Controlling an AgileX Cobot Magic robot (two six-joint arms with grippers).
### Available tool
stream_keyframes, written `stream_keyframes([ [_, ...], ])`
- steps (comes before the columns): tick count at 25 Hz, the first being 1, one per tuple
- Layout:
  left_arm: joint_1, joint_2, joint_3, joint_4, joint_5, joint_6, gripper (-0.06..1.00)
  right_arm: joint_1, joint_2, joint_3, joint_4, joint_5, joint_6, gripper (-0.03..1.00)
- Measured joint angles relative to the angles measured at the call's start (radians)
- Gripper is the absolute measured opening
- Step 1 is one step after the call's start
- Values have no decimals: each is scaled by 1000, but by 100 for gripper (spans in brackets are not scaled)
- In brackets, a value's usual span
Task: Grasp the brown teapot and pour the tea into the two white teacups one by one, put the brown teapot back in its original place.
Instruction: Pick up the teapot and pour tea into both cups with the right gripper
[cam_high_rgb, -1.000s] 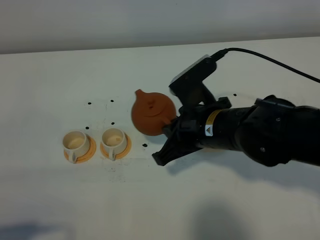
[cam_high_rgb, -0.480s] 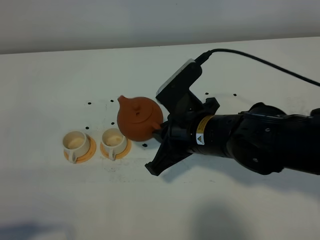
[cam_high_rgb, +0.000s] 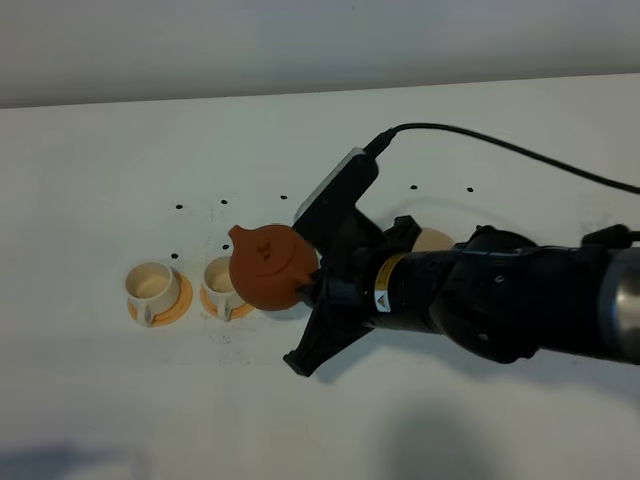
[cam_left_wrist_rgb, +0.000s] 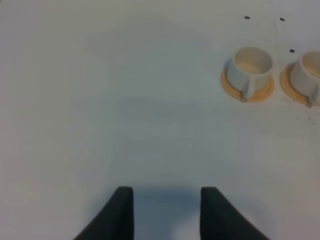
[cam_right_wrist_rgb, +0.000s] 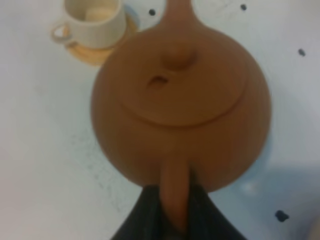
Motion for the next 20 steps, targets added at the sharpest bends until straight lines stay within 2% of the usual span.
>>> stream_keyframes([
  [20,0,0,0,0,0,0,33,7,87,-65,-159,32,-1,11],
])
